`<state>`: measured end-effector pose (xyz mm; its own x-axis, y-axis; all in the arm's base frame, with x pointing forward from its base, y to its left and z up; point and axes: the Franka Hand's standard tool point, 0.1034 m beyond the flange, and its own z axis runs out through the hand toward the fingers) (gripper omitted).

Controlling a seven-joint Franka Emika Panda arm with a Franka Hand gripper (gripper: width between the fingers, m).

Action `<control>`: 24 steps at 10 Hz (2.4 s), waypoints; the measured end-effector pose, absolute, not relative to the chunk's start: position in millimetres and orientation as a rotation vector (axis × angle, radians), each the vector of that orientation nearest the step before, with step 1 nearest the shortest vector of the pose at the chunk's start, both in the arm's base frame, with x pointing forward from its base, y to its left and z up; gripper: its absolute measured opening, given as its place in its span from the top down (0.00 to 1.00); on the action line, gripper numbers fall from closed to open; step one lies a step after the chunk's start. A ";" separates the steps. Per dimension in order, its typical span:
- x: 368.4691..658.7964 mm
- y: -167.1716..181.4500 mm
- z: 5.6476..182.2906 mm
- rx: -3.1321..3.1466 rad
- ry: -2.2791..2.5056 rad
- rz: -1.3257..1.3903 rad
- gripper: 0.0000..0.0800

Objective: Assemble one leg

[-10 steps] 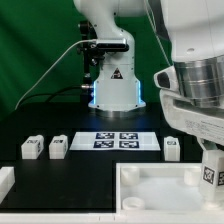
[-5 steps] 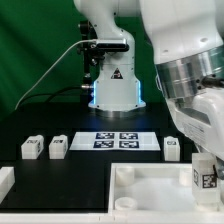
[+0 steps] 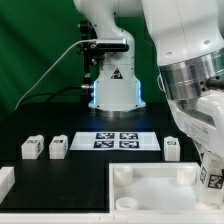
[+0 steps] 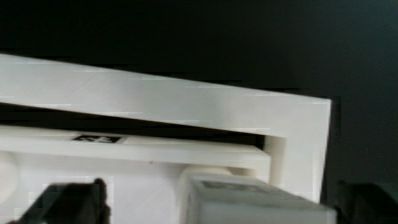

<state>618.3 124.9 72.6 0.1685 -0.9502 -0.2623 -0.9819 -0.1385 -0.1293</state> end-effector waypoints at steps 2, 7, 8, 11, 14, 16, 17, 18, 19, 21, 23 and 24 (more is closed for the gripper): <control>610.7 122.1 72.4 -2.447 1.555 0.209 0.19; 616.3 116.7 66.2 -2.827 0.763 0.029 0.19; 617.3 112.3 62.4 -2.903 0.535 -0.007 0.19; 626.0 105.3 62.5 -2.941 0.403 -0.070 0.22; 625.9 106.8 62.7 -2.881 0.669 -0.044 0.67; 625.8 107.8 62.6 -2.815 0.886 -0.021 0.67; 626.0 108.2 62.9 -2.765 1.022 -0.002 0.67; 629.4 108.5 64.8 -2.614 1.343 0.042 0.67; 630.3 108.5 64.7 -2.457 1.611 0.065 0.67; 629.7 108.5 62.4 -2.090 2.078 0.122 0.66; 629.2 107.9 61.2 -2.029 2.123 0.144 0.66; 628.8 108.3 60.9 -2.041 2.111 0.143 0.66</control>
Offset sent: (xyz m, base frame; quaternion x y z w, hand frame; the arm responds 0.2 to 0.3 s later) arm 0.0000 0.0000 0.0000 0.0000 0.0000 -0.1790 0.9838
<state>628.8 108.3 60.9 -0.0254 -0.9772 -0.2108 -0.9967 0.0409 -0.0699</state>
